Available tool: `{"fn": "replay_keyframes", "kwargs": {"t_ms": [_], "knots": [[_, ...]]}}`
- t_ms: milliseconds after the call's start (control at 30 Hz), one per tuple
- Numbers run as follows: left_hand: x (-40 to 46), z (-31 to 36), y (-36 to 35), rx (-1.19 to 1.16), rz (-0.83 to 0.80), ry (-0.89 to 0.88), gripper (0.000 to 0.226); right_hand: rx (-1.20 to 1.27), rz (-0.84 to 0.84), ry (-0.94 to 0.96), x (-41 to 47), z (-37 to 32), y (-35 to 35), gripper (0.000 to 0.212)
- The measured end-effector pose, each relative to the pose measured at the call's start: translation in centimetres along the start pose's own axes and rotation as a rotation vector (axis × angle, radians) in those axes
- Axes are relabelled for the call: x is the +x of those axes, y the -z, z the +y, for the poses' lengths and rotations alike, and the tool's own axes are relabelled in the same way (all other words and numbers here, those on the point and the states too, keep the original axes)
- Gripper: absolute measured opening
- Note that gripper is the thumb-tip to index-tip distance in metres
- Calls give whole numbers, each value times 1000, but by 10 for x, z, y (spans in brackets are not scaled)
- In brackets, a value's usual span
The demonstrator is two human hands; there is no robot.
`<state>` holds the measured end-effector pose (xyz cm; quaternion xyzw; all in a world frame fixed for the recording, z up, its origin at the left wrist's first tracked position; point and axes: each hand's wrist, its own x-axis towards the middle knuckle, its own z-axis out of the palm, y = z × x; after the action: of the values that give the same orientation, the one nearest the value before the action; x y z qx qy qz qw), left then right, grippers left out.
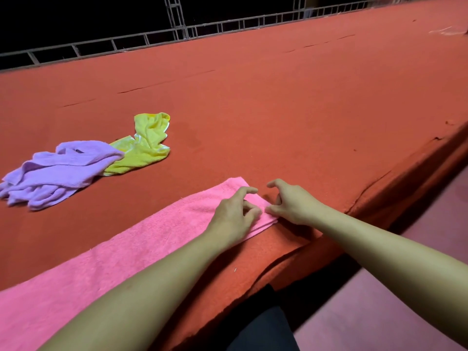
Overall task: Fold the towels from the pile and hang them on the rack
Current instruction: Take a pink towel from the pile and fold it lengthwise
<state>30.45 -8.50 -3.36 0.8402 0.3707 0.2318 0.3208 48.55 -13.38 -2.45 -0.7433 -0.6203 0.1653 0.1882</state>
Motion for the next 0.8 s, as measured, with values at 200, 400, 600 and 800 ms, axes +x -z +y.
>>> {"fn": "replay_keyframes", "kwargs": {"t_ms": [200,400,600,800], "knots": [[29,-17,18,115,141,49,31,36,-18,-17,-6,-3,-2,69],[76,-40,26,256,76,103,34,4,24,-66,-9,-4,-12,71],[107,-38,21,399,-87,155,42,-85,72,-65,-20,-13,-24,65],[111,-36,33,91,-64,81,32,179,29,-126,-16,-13,-17,70]]}}
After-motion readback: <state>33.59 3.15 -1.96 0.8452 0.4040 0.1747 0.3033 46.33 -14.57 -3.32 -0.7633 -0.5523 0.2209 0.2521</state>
